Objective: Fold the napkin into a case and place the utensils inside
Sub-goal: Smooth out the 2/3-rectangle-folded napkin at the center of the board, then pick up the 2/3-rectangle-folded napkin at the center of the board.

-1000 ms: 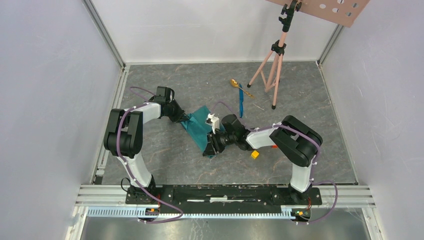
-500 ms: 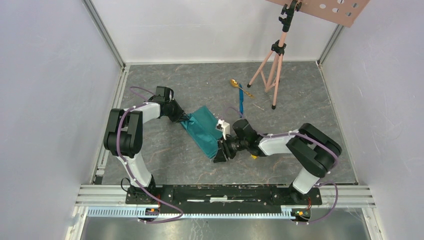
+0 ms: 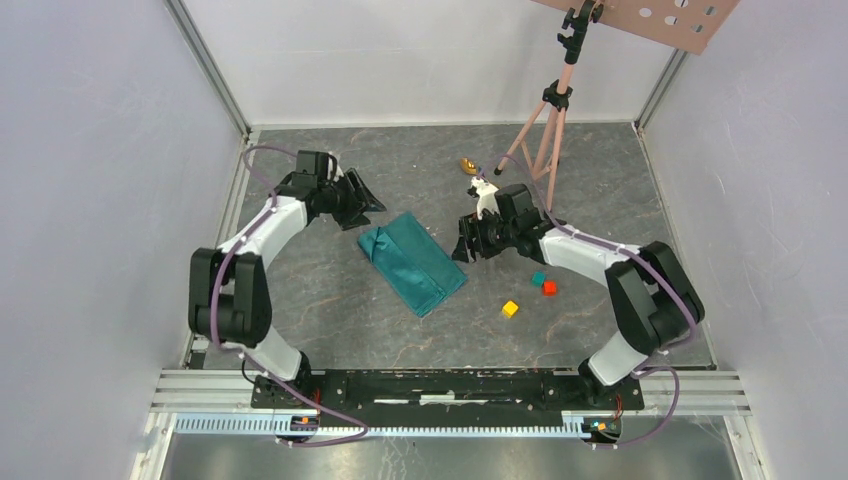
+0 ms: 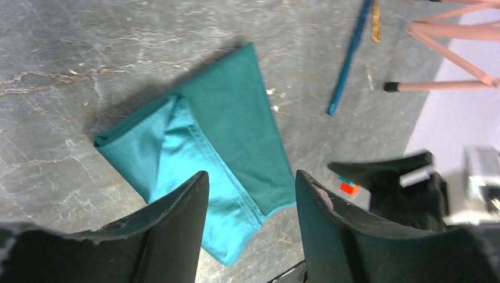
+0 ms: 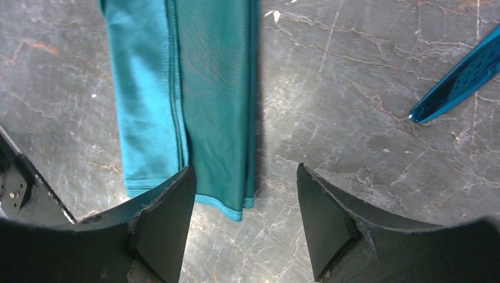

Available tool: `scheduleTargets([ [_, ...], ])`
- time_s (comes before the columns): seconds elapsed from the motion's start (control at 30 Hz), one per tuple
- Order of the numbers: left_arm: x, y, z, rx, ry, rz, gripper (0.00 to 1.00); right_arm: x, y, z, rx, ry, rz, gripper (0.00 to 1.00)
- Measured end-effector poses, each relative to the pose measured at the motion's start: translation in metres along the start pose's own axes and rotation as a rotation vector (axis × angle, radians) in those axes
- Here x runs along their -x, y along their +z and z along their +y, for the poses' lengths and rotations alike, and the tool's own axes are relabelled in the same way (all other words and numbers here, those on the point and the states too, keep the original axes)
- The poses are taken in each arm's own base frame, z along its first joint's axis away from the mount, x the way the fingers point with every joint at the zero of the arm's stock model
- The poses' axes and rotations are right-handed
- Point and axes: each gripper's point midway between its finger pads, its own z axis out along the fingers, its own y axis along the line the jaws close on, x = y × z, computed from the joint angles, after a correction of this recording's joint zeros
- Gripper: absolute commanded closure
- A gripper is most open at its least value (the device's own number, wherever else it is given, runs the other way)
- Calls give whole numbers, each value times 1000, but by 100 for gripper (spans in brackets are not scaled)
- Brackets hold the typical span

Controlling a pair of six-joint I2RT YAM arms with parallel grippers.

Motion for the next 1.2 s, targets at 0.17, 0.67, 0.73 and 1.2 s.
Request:
scheduleTargets([
  [0.17, -4, -39, -29, -74, 74, -30, 31, -11, 11, -11, -15, 45, 49, 42],
  [0.67, -97, -78, -30, -141, 160, 91, 34, -59, 29, 9, 102, 137, 95, 79],
  [0.73, -109, -79, -28, -143, 173, 106, 35, -69, 29, 23, 134, 133, 107, 79],
  [1.2, -202, -55, -29, 24, 298, 184, 27, -66, -32, 26, -4, 148, -17, 11],
])
